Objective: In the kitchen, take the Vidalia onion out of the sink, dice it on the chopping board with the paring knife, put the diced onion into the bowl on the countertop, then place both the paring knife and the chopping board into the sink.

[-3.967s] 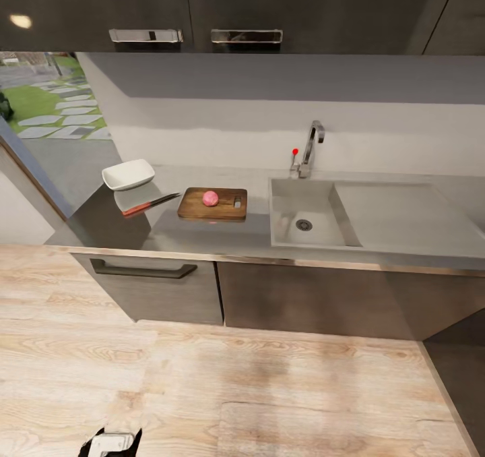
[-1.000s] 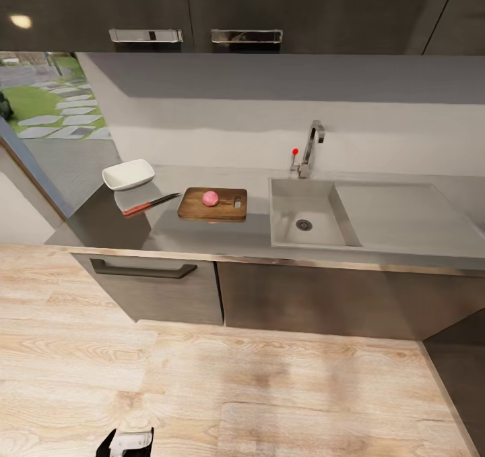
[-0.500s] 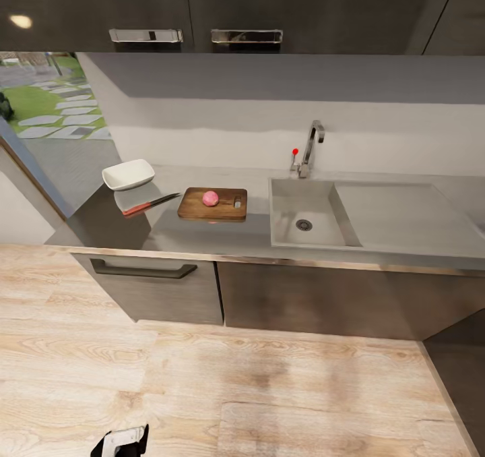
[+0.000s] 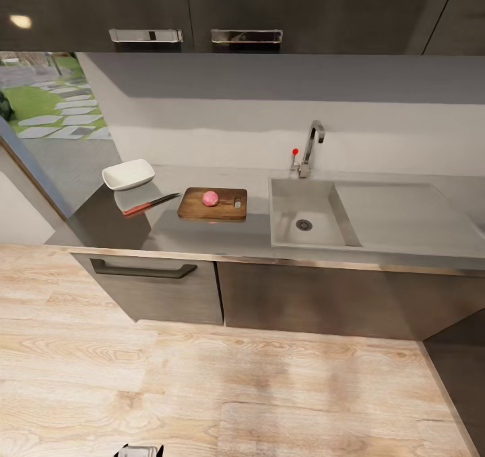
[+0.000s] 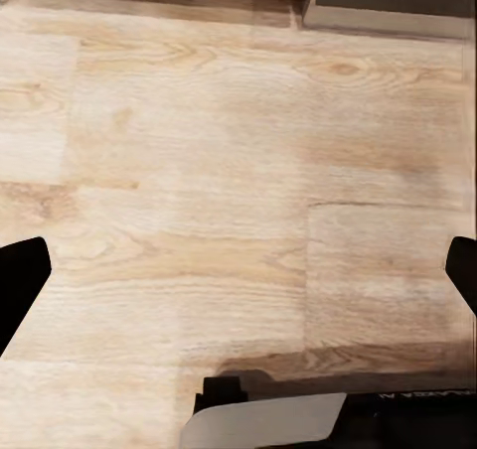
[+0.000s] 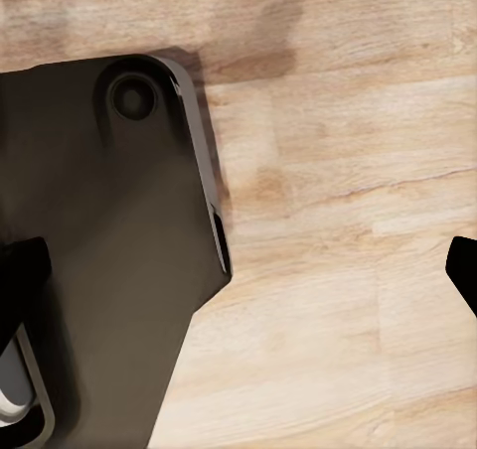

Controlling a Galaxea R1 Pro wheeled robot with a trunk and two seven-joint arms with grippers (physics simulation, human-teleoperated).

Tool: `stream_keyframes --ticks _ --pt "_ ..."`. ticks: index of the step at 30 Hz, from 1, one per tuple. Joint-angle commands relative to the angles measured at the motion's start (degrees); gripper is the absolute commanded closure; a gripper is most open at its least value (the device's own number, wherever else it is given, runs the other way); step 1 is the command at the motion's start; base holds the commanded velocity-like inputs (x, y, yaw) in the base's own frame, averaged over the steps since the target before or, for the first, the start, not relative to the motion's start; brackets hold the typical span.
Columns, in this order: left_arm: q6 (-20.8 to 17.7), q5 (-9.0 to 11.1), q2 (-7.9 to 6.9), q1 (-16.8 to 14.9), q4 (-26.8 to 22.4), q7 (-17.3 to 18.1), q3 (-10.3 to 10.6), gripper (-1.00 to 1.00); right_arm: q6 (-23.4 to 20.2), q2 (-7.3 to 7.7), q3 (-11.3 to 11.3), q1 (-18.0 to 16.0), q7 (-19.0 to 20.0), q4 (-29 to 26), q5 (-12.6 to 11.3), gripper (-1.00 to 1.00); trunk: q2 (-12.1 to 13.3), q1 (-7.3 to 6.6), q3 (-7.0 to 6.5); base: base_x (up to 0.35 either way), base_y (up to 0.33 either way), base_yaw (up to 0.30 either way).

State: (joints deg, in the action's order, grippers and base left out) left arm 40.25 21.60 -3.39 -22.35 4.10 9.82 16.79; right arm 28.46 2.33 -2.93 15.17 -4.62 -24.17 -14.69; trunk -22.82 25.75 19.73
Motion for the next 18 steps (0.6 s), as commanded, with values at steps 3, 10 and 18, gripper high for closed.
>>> stream_keyframes --ticks 3,10,18 --pt "0.3 -4.2 -0.01 -0.1 0.2 0.4 -3.4 -1.0 0.0 0.04 -0.3 0.0 -0.4 -0.1 -0.2 -1.0 -0.1 0.03 0.08 0.0 0.0 0.0" --pt "0.3 -6.7 0.02 0.0 0.1 0.7 -8.0 -1.0 0.0 0.04 -0.3 0.0 -0.4 -0.1 -0.2 -1.0 -0.1 0.03 0.08 0.0 0.0 0.0" --pt "0.3 -7.3 0.21 3.4 -3.6 0.6 -12.2 -1.0 0.0 0.04 -0.3 0.0 -0.4 -0.1 -0.2 -1.0 -0.1 0.03 0.08 0.0 0.0 0.0"
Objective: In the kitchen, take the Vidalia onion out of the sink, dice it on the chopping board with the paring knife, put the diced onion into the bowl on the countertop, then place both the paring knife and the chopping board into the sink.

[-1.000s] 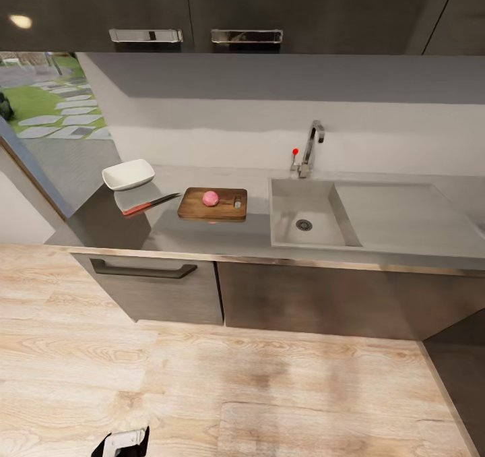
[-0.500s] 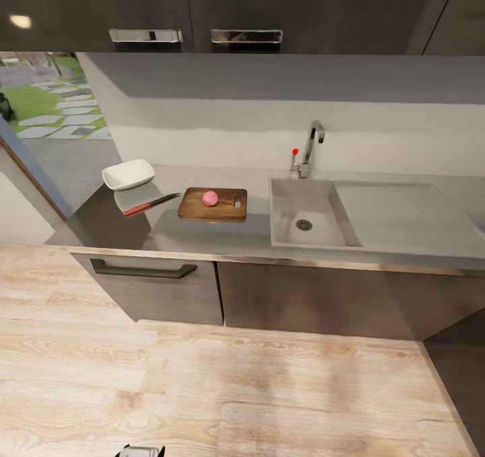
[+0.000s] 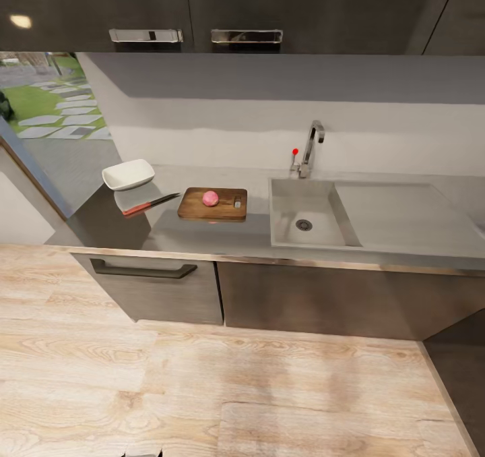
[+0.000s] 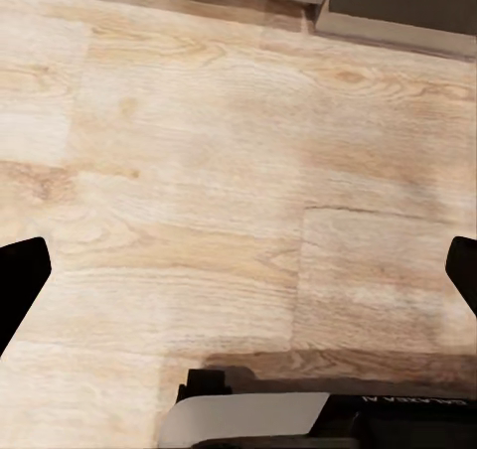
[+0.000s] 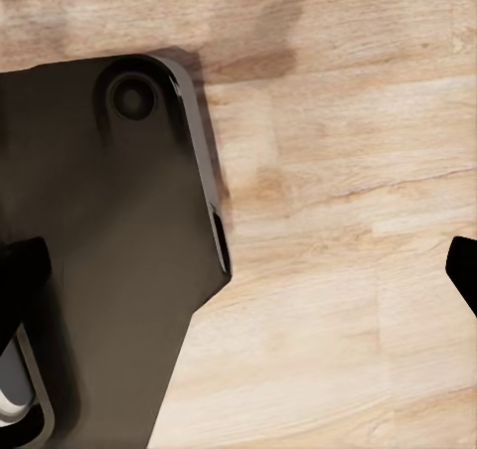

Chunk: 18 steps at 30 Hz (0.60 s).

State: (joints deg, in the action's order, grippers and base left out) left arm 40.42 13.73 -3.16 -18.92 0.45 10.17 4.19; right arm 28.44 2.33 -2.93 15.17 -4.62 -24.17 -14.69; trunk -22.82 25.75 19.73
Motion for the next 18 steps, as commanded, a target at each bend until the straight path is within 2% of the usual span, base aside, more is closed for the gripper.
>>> stream_keyframes --ticks 1,12,15,17,18 --pt "0.2 0.6 0.0 0.9 -0.4 0.3 0.4 -1.0 0.0 0.04 -0.3 0.0 -0.4 -0.1 -0.2 -1.0 -0.1 0.03 0.08 0.0 0.0 0.0" --pt "0.2 0.5 -1.69 8.5 -3.9 0.0 0.2 -1.0 0.0 0.04 -0.3 0.0 -0.4 -0.1 -0.2 -1.0 -0.1 0.03 0.08 0.0 0.0 0.0" --pt "0.1 0.6 -2.09 11.2 -6.8 -0.1 0.2 -1.0 0.0 0.04 -0.3 0.0 -0.4 -0.1 -0.2 -1.0 -0.1 0.03 0.08 0.0 0.0 0.0" --pt "0.1 0.6 -3.05 14.3 -11.0 -0.1 0.2 -1.0 0.0 0.04 -0.3 0.0 -0.4 -0.1 -0.2 -1.0 -0.1 0.03 0.08 0.0 0.0 0.0" --pt "0.1 0.6 -3.21 14.8 -11.8 -0.1 0.2 -1.0 0.0 0.04 -0.3 0.0 -0.4 -0.1 -0.2 -1.0 -0.1 0.03 0.08 0.0 0.0 0.0"
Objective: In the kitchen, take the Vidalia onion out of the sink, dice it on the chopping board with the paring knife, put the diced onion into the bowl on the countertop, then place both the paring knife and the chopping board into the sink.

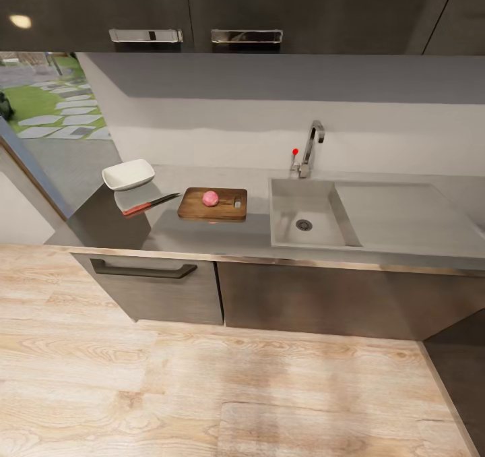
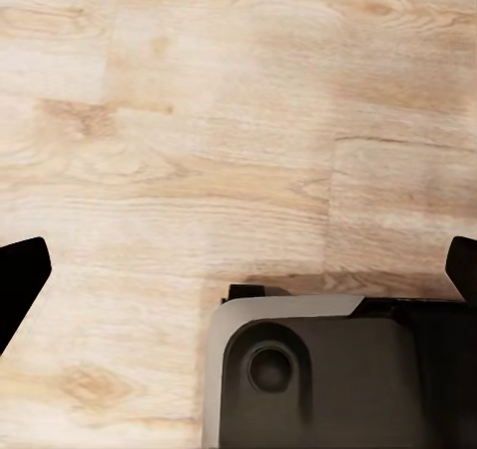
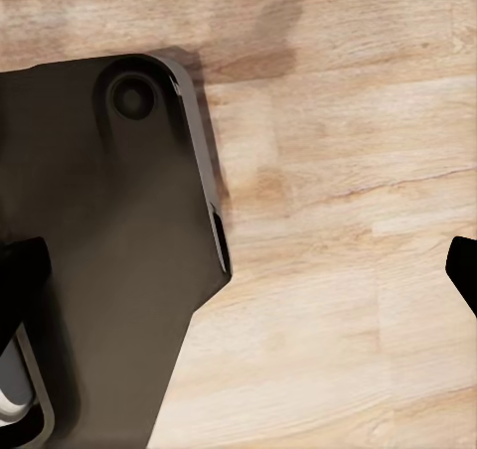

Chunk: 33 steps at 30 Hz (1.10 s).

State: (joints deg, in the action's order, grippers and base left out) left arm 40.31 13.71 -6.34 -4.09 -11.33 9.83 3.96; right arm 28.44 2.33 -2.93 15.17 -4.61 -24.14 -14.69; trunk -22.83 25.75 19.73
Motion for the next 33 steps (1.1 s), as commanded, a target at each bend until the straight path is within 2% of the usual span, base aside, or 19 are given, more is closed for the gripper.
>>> stream_keyframes --ticks 1,5,7,9,10,12,18,23,33 --pt "0.1 0.6 -0.28 1.1 -1.4 0.2 0.4 -1.0 0.0 0.04 -0.3 0.0 -0.4 -0.1 -0.2 -1.0 -0.1 0.03 0.08 0.0 0.0 0.0" --pt "0.1 0.6 -0.58 4.9 -7.1 0.2 0.4 -1.0 0.0 0.04 -0.3 0.0 -0.4 -0.1 -0.2 -1.0 -0.1 0.03 0.08 0.0 0.0 0.0" --pt "0.1 0.6 -0.75 8.3 -12.6 0.1 0.4 -1.0 0.0 0.04 -0.3 0.0 -0.4 -0.1 -0.2 -1.0 -0.1 0.03 0.08 0.0 0.0 0.0" --pt "0.1 0.6 -0.87 10.1 -15.5 0.1 0.4 -1.0 0.0 0.04 -0.3 0.0 -0.4 -0.1 -0.2 -1.0 -0.1 0.03 0.08 0.0 0.0 0.0" --pt "0.1 0.6 -1.1 12.5 -19.2 0.1 0.4 -1.0 0.0 0.04 -0.3 0.0 -0.4 -0.1 -0.2 -1.0 -0.1 0.03 0.08 0.0 0.0 0.0" --pt "0.0 0.6 -1.52 13.9 -20.8 0.1 0.3 -1.0 0.0 0.04 -0.3 0.0 -0.4 -0.1 -0.2 -1.0 -0.1 0.03 0.08 0.0 0.0 0.0" --pt "0.2 0.8 -3.32 15.1 -18.7 0.1 0.1 -1.0 0.1 0.04 -0.3 0.0 -0.4 -0.1 -0.2 -1.0 -0.1 0.03 0.08 0.0 0.0 0.0" --pt "0.4 0.9 -3.62 15.2 -18.9 0.1 0.1 -1.0 0.1 0.04 -0.3 0.0 -0.4 -0.1 -0.2 -1.0 -0.1 0.03 0.08 0.0 0.0 0.0" --pt "0.3 1.0 -3.6 15.3 -27.2 0.1 0.2 -1.0 0.0 0.1 -0.3 0.0 -0.3 -0.2 -0.2 -1.0 -0.1 0.03 0.08 0.0 0.0 0.0"
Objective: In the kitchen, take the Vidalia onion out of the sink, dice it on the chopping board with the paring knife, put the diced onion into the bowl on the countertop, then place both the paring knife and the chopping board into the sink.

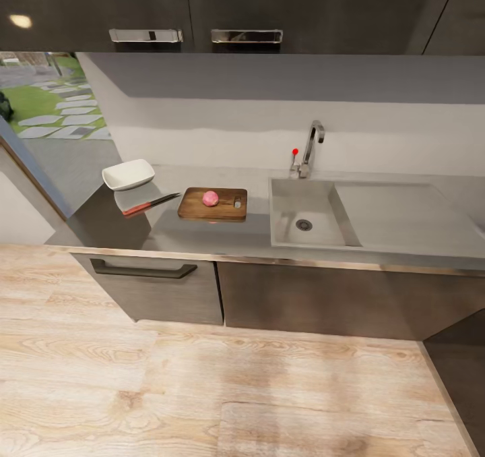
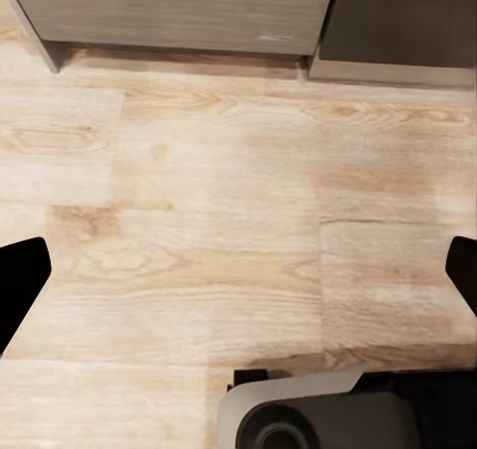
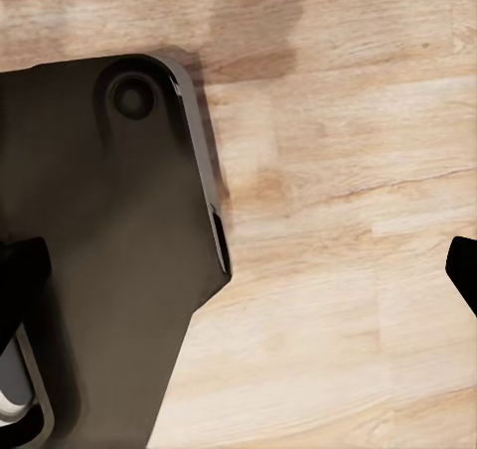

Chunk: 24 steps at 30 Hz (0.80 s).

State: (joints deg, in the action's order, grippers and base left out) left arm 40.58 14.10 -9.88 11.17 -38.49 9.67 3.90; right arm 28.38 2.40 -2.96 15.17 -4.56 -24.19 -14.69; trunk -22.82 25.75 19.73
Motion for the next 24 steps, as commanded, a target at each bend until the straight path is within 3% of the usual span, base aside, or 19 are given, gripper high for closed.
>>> stream_keyframes --ticks 1,8,10,13,20,22,24 --pt "0.0 0.6 -0.06 0.0 -0.3 0.3 0.2 -1.0 0.2 0.05 -0.3 0.0 -0.3 -0.2 -0.1 -1.0 -0.1 0.04 0.08 0.0 0.0 0.0" --pt "0.1 0.7 0.13 0.0 2.6 0.3 0.2 -1.0 0.1 0.0 -0.4 0.0 -0.3 0.2 -0.2 -1.0 -0.1 0.04 0.08 0.0 0.0 0.0" --pt "0.1 0.7 0.6 0.0 3.5 0.3 0.2 -1.0 0.2 -0.83 -0.4 0.0 0.0 0.4 -0.3 -1.0 -0.1 0.04 0.08 0.0 0.0 0.0" --pt "0.2 0.6 2.53 0.0 4.6 0.4 0.2 -1.0 0.4 -3.11 -0.3 0.0 0.0 0.4 -0.2 -1.0 -0.1 0.04 0.08 0.0 0.0 0.0" --pt "0.3 0.5 4.21 0.0 6.4 0.3 0.2 -1.0 0.3 -4.52 -0.3 0.0 -0.2 1.0 -0.2 -1.0 -0.1 0.04 0.08 0.0 0.0 0.0" --pt "0.3 0.5 4.32 0.0 6.6 -0.8 0.2 -1.0 0.3 -4.67 -0.3 0.0 -0.1 0.9 -0.3 -1.0 -0.1 0.04 0.08 0.0 0.0 0.0" --pt "0.3 0.4 4.43 0.0 6.7 -4.2 0.3 -1.0 0.3 -4.83 -0.3 0.0 0.0 1.1 -0.3 -1.0 -0.1 0.04 0.08 0.0 0.0 0.0"
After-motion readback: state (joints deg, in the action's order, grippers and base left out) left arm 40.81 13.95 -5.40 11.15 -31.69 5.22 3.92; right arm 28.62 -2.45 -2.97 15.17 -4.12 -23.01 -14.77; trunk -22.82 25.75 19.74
